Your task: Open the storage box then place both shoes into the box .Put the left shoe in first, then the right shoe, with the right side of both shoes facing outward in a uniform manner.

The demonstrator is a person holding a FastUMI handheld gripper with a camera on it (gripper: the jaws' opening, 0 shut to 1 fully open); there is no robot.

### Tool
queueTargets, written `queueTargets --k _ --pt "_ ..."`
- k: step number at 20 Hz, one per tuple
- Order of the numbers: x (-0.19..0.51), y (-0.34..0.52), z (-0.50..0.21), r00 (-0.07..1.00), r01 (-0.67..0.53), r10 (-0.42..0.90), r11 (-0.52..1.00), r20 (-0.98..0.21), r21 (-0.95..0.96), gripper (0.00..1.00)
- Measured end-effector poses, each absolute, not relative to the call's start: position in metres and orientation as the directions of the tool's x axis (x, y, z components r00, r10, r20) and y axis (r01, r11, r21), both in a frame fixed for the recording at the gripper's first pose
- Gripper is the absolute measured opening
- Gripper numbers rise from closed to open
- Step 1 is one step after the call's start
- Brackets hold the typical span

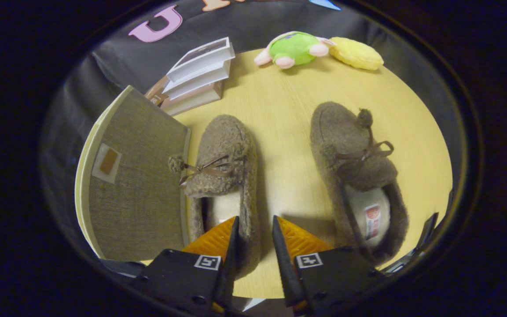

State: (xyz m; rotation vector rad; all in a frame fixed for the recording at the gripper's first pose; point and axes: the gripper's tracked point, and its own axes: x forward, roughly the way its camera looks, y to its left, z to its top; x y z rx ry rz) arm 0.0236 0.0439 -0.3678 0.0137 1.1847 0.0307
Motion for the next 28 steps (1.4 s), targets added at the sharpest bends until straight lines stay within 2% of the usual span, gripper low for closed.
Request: queueTargets --k 4,6,10,14,20,28 --pt "0.024 0.043 -0.368 0.365 0.01 0.04 0.999 -0.93 0.046 0.18" --pt "0.022 0.045 -0.367 0.364 0.048 0.056 0.996 -0.93 0.078 0.06" --pt "0.018 0.061 -0.364 0.347 0.156 0.234 0.94 -0.908 0.302 0.06" --pt "0.021 0.071 -0.355 0.397 0.246 0.372 0.838 -0.839 0.488 0.06" --pt "0.023 0.079 -0.314 0.495 0.188 0.432 0.794 -0.753 0.579 0.06" --pt "0.026 0.144 -0.231 0.534 0.061 0.515 0.768 -0.671 0.637 0.06"
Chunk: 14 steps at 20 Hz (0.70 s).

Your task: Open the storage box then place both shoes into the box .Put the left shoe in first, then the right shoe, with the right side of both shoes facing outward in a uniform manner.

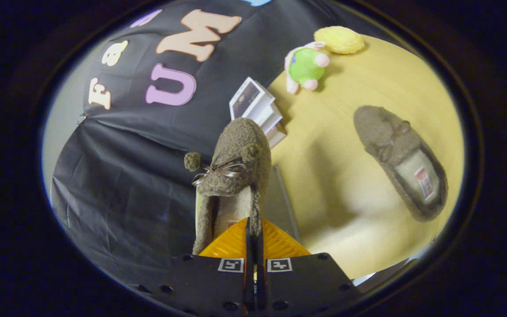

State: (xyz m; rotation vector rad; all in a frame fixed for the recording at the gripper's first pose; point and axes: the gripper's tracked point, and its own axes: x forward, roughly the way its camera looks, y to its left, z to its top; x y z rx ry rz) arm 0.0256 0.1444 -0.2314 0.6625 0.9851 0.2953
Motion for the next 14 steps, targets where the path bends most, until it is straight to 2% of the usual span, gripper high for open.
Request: queueTargets --k 6,14 --pt "0.021 0.221 -0.209 0.444 -0.014 0.603 0.744 -0.662 0.668 0.06" --pt "0.015 0.284 -0.289 0.306 0.045 0.494 0.846 -0.814 0.531 0.06"
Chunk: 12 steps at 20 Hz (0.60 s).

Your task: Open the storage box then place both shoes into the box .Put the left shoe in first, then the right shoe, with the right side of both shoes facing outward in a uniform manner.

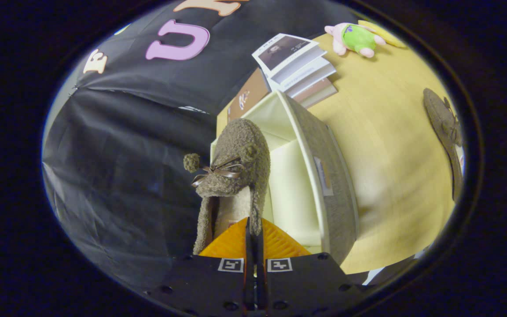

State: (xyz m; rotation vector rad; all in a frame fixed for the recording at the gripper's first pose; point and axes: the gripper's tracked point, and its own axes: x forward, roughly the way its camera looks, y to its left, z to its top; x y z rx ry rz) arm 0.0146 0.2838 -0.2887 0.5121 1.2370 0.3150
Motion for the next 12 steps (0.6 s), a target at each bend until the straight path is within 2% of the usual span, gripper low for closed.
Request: queueTargets --k 7,12 --pt "0.023 0.285 -0.343 0.265 0.095 0.306 0.936 -0.915 0.34 0.06" --pt "0.02 0.287 -0.367 0.225 0.065 0.222 0.968 -0.949 0.241 0.06"
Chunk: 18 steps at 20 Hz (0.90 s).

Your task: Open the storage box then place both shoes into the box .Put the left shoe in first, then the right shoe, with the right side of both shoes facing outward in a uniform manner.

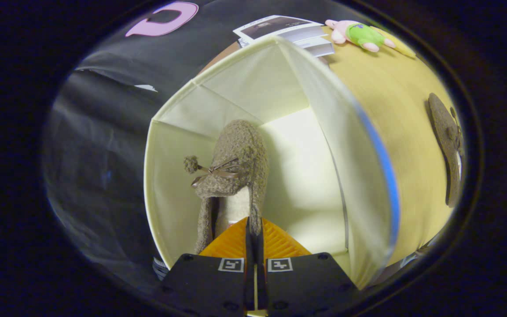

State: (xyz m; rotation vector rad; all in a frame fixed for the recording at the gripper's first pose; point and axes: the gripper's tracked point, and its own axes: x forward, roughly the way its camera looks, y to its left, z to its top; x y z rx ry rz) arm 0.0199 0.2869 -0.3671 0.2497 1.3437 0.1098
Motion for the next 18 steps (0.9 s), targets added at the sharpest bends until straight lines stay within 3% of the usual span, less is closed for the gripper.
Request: queueTargets --k 6,8,15,18 --pt "0.035 0.322 -0.324 0.285 0.023 0.415 0.898 -0.864 0.439 0.71" --pt "0.036 0.322 -0.313 0.302 0.003 0.427 0.894 -0.852 0.448 0.92" --pt "0.037 0.292 -0.261 0.385 -0.05 0.447 0.884 -0.808 0.465 0.94" --pt "0.042 0.253 -0.232 0.459 -0.089 0.4 0.909 -0.794 0.407 1.0"
